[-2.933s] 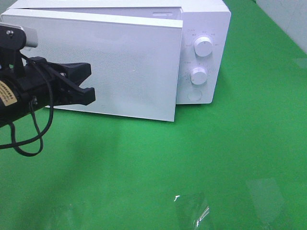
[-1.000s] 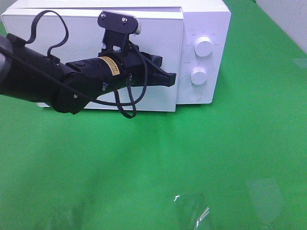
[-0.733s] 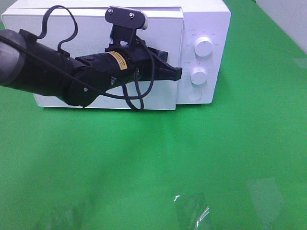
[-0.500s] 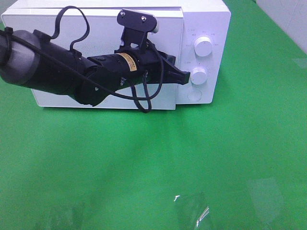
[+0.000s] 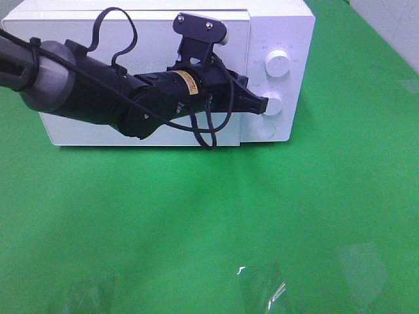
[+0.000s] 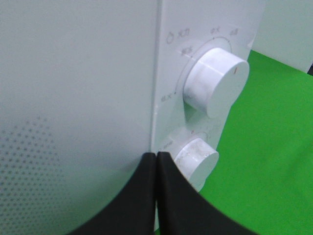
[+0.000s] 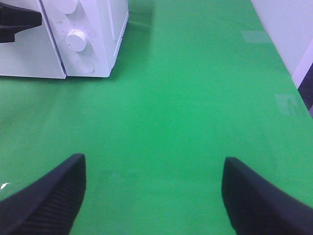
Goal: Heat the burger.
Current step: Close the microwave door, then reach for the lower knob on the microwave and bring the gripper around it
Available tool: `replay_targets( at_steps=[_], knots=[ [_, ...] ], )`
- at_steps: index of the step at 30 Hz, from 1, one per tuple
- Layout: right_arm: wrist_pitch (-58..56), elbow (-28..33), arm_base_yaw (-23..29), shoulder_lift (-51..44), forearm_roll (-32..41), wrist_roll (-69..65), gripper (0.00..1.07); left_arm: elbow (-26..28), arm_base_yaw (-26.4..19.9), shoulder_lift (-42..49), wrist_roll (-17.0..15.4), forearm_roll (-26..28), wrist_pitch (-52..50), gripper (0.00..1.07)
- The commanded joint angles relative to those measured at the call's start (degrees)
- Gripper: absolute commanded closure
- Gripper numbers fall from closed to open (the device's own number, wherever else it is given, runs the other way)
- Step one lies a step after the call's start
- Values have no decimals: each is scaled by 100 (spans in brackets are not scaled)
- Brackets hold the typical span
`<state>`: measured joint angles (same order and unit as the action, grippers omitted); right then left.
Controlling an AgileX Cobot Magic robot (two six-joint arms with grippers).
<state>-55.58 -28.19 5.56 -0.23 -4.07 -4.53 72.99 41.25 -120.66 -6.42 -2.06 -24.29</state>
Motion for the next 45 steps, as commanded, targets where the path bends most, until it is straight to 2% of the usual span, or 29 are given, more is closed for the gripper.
replay_targets(
  at_steps=[1, 7, 12, 22, 24, 26, 27, 28, 29, 30, 31, 32, 33, 34, 35, 38, 39, 45],
  knots=[
    [52, 0, -23, -155, 29, -17, 34, 178, -252, -17, 0, 327, -212, 107],
    [52, 0, -23, -155, 29, -17, 34, 195, -458, -17, -23, 338, -183, 107],
    [52, 0, -23, -155, 29, -11, 34, 195, -441, 17, -29, 327, -80, 107],
    [52, 0, -23, -155, 29, -11, 34, 183, -52, 223, -23, 327, 1324, 106],
    [52, 0, -23, -155, 29, -11, 34, 183, 74, 292, -23, 321, 1639, 103],
    [52, 0, -23, -155, 29, -11, 34, 183, 241, 418, -23, 246, 2097, 91],
    [52, 0, -23, -155, 29, -11, 34, 183, 241, 418, -23, 246, 2097, 91],
    [52, 0, -23, -155, 29, -11, 34, 183, 355, 487, -23, 206, 2429, 75],
    [52, 0, -23, -155, 29, -11, 34, 183, 355, 487, -23, 206, 2429, 75],
    [52, 0, -23, -155, 29, -11, 34, 183, 464, 550, -23, 172, 2785, 54],
    [52, 0, -23, -155, 29, -11, 34, 183, 464, 550, -23, 172, 2785, 54],
    [52, 0, -23, -155, 29, -11, 34, 183, 567, 590, -29, 206, 3134, 33],
    [52, 0, -23, -155, 29, -11, 34, 183, 625, 596, -29, 206, 3369, 23],
    [52, 0, -23, -155, 29, -11, 34, 183, 625, 596, -29, 206, 3369, 23],
    [52, 0, -23, -155, 29, -11, 34, 183, 733, 613, -29, 206, 3827, 12],
    [52, 0, -23, -155, 29, -11, 34, 183, 842, 653, -29, 206, 4280, 10],
    [52, 0, -23, -155, 29, -11, 34, 183, 922, 699, -29, 206, 4767, 10],
    [52, 0, -23, -155, 29, -11, 34, 183, 974, 968, -23, 206, 5793, 10]
  ],
)
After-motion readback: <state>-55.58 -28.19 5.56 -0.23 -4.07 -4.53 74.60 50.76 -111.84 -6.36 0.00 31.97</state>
